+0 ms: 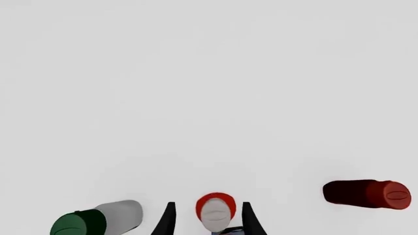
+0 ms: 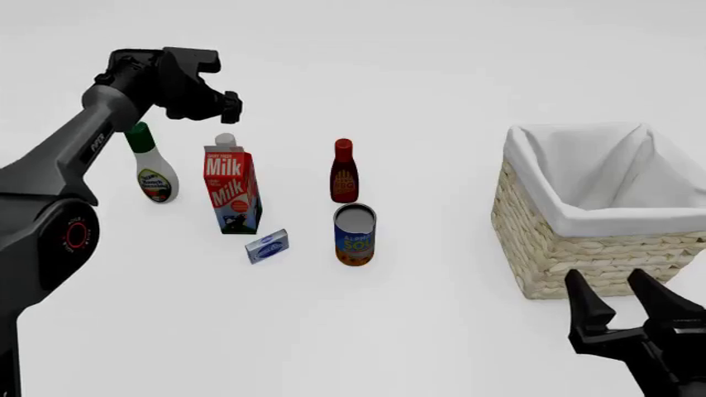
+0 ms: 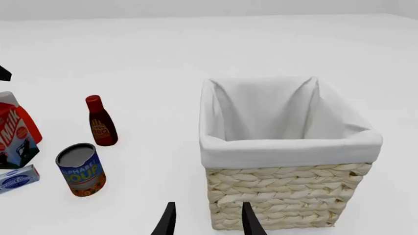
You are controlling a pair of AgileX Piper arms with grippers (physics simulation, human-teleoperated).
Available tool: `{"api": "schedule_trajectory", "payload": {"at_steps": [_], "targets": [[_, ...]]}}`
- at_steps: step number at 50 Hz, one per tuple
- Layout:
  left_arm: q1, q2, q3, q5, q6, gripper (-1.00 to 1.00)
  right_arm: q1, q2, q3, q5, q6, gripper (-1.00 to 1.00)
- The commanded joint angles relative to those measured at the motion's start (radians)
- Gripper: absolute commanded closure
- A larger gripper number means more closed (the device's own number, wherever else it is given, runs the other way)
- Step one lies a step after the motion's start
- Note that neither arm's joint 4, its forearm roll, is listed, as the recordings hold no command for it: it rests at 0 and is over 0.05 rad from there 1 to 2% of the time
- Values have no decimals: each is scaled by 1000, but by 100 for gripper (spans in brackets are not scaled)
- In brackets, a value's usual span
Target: Pick the ketchup and place it in the basket.
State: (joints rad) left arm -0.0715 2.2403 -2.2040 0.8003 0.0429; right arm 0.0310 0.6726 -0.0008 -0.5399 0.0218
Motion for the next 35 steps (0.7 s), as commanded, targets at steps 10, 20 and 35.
{"api": "schedule_trajectory", "payload": {"at_steps": [10, 20, 35], "targets": [[0, 1, 27, -16, -1, -100, 1, 12, 1, -10, 1, -100], [-3, 4, 57, -34, 0, -100, 2, 14, 1, -11, 3, -100], [-2, 30, 39, -32, 2, -100, 6, 48, 1, -37, 4, -100]]}}
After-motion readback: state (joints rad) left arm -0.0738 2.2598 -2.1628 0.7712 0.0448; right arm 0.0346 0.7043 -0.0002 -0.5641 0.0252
